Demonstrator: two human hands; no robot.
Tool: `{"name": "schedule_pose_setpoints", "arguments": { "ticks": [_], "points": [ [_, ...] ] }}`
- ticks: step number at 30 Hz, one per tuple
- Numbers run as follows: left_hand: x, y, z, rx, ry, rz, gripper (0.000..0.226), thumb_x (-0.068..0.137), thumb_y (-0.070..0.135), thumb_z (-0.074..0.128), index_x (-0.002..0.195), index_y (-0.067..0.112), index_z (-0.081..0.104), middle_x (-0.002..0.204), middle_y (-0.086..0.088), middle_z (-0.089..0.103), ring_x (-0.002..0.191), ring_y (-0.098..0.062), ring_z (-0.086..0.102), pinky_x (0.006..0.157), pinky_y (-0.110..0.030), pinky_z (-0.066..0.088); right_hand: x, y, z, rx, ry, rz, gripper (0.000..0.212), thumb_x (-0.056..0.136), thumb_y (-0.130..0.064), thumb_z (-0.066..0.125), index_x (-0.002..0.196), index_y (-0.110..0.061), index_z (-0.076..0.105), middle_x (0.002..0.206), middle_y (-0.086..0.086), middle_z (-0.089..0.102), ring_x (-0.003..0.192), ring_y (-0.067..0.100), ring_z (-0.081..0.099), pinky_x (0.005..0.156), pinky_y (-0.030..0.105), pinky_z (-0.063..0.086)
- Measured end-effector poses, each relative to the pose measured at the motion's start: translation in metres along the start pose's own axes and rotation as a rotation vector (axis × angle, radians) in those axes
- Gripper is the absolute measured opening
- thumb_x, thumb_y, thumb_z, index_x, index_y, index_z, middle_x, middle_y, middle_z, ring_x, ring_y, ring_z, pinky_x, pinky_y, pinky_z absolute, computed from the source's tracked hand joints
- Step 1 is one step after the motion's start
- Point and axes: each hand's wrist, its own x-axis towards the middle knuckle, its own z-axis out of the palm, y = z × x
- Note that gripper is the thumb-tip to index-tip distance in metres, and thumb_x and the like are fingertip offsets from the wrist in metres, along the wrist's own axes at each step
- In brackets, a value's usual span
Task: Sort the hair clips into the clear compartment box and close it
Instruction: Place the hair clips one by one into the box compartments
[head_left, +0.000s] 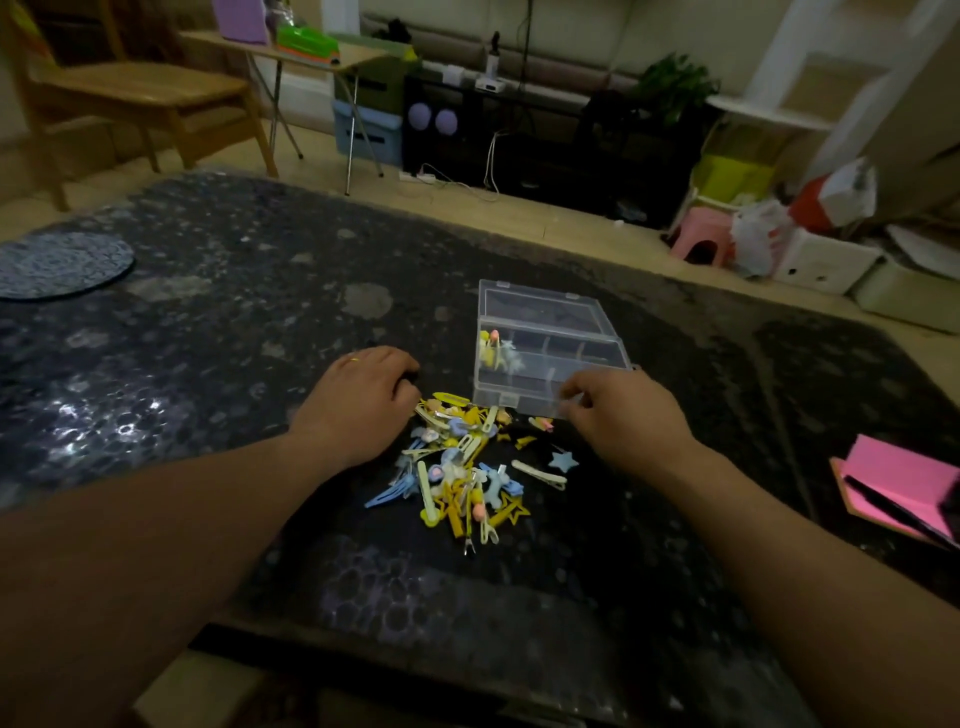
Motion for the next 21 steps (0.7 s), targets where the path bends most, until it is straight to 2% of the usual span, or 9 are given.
{"name": "schedule_pose_setpoints", "arguments": {
  "ticks": [5, 9, 12, 14, 16, 18, 19, 21],
  "points": [
    [0.0, 0.0, -0.001, -0.01, -0.01, -0.013, 0.042, 0.098, 0.033, 0.039, 0.133, 0.024, 0.062, 0.138, 0.003, 0.061, 0.128, -0.017, 0.053, 0.114, -0.04, 0.037, 0.011, -0.018, 0.008, -0.002, 0.066, -0.029, 0.019, 0.105, -0.04, 0.061, 0.102, -0.029, 0.076, 0.094, -0.007, 0.076, 0.084, 0.015, 0.068, 0.071, 0.032, 0.054],
    [-0.001, 0.001, -0.002, -0.012, -0.015, -0.015, 0.044, 0.097, 0.034, 0.038, 0.133, 0.023, 0.062, 0.138, 0.003, 0.061, 0.128, -0.018, 0.053, 0.113, -0.041, 0.038, 0.01, -0.022, 0.009, 0.065, 0.104, -0.033, 0.018, 0.104, -0.04, 0.06, 0.108, -0.028, 0.073, 0.095, -0.008, 0.075, 0.088, 0.016, 0.071, 0.076, 0.039, 0.062],
    [-0.001, 0.002, -0.003, -0.028, -0.018, -0.019, 0.05, 0.095, 0.038, 0.034, 0.133, 0.021, 0.062, 0.137, 0.001, 0.062, 0.126, -0.02, 0.055, 0.112, -0.042, 0.04, 0.003, -0.016, -0.002, 0.114, 0.101, -0.024, 0.008, 0.103, -0.04, 0.064, 0.105, -0.032, 0.064, 0.091, -0.011, 0.069, 0.082, 0.009, 0.067, 0.073, 0.035, 0.06],
    [-0.001, 0.002, -0.003, -0.043, -0.012, -0.022, 0.051, 0.094, 0.038, 0.034, 0.132, 0.02, 0.063, 0.135, 0.0, 0.063, 0.124, -0.021, 0.056, 0.11, -0.042, 0.042, -0.003, -0.009, -0.013, 0.143, -0.011, -0.051, 0.006, 0.101, -0.037, 0.067, 0.1, -0.033, 0.065, 0.09, -0.012, 0.067, 0.083, 0.007, 0.065, 0.073, 0.031, 0.056],
    [-0.001, 0.002, -0.003, -0.045, -0.003, -0.023, 0.047, 0.096, 0.036, 0.037, 0.131, 0.02, 0.063, 0.135, -0.001, 0.064, 0.124, -0.021, 0.056, 0.11, -0.042, 0.042, -0.011, -0.002, -0.021, 0.144, -0.225, -0.086, 0.004, 0.101, -0.034, 0.069, 0.102, -0.037, 0.067, 0.095, -0.015, 0.066, 0.089, 0.006, 0.064, 0.077, 0.029, 0.054],
    [-0.001, 0.002, -0.003, -0.044, 0.003, -0.025, 0.041, 0.099, 0.031, 0.042, 0.132, 0.019, 0.063, 0.135, -0.001, 0.064, 0.124, -0.02, 0.056, 0.11, -0.041, 0.042, -0.017, 0.001, -0.022, 0.093, -0.445, -0.136, 0.023, 0.099, -0.028, 0.07, 0.118, -0.041, 0.068, 0.107, -0.015, 0.065, 0.097, 0.004, 0.063, 0.087, 0.03, 0.056],
    [-0.001, 0.002, -0.003, -0.042, 0.005, -0.025, 0.04, 0.1, 0.03, 0.043, 0.132, 0.019, 0.063, 0.135, -0.001, 0.064, 0.124, -0.02, 0.056, 0.11, -0.041, 0.042, -0.018, 0.002, -0.02, 0.068, -0.495, -0.159, 0.032, 0.098, -0.025, 0.071, 0.123, -0.044, 0.067, 0.112, -0.015, 0.064, 0.101, 0.004, 0.062, 0.091, 0.031, 0.057],
    [0.0, 0.003, -0.004, -0.036, 0.006, -0.029, 0.039, 0.099, 0.03, 0.044, 0.131, 0.019, 0.064, 0.135, -0.001, 0.064, 0.123, -0.021, 0.056, 0.109, -0.041, 0.043, -0.017, 0.0, -0.017, 0.041, -0.49, -0.201, 0.038, 0.095, -0.023, 0.071, 0.125, -0.046, 0.066, 0.115, -0.015, 0.063, 0.102, 0.005, 0.061, 0.093, 0.034, 0.058]
  ]
}}
